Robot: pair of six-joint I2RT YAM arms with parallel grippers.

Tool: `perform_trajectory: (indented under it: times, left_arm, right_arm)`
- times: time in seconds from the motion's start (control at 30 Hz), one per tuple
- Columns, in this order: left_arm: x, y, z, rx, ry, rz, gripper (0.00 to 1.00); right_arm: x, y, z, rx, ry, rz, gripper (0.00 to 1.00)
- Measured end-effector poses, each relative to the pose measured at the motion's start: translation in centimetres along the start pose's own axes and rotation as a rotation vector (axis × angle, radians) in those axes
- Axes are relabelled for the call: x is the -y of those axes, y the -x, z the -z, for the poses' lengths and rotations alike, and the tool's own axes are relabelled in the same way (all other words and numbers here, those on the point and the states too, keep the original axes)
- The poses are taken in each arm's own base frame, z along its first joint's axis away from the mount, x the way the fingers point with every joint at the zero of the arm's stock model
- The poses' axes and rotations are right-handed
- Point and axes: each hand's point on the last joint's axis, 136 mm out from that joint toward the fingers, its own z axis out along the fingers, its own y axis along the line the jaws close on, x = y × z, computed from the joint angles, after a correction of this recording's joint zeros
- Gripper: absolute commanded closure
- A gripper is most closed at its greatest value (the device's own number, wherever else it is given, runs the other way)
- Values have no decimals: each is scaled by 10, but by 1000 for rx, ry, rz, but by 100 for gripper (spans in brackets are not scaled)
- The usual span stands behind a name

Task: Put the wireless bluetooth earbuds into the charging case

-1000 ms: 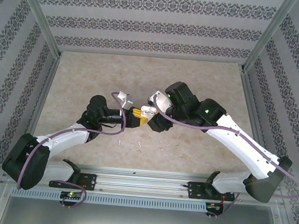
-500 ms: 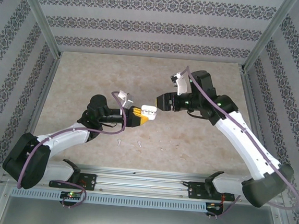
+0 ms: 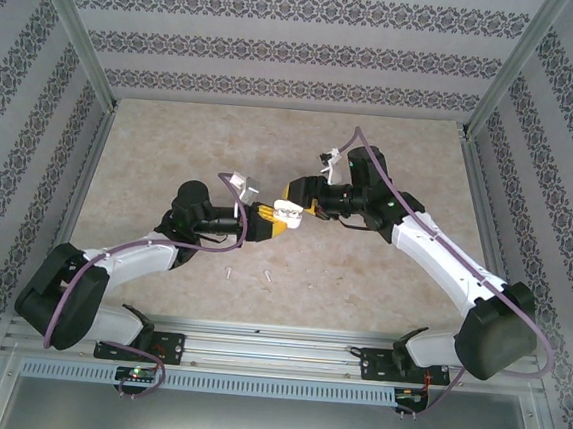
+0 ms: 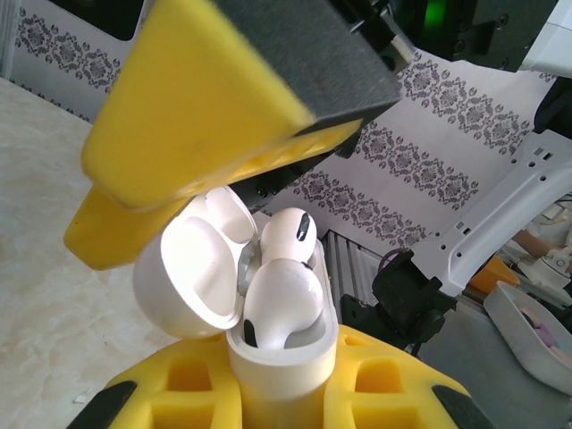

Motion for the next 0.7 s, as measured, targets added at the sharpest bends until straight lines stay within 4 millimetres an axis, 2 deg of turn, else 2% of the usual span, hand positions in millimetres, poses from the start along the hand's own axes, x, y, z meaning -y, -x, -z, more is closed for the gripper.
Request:
perform_trajectory:
  times: [0.13,0.27,0.6,0.7]
  left_arm:
    - [-5,0,-1,-1,26,20,100]
    - [-11,7,-3,-23,65,53,100]
    - [-3,25,-5,-40,68,54,100]
    - [-14,21,-3,-47,110,84,100]
  right_arm:
    - [-15,-6,-2,-31,60,24,47]
    - [-17,-14,1,-48,52,87,47]
    - [-37,-22,45,58,3,297,45]
    - [-44,-26,55,81,11,329,44]
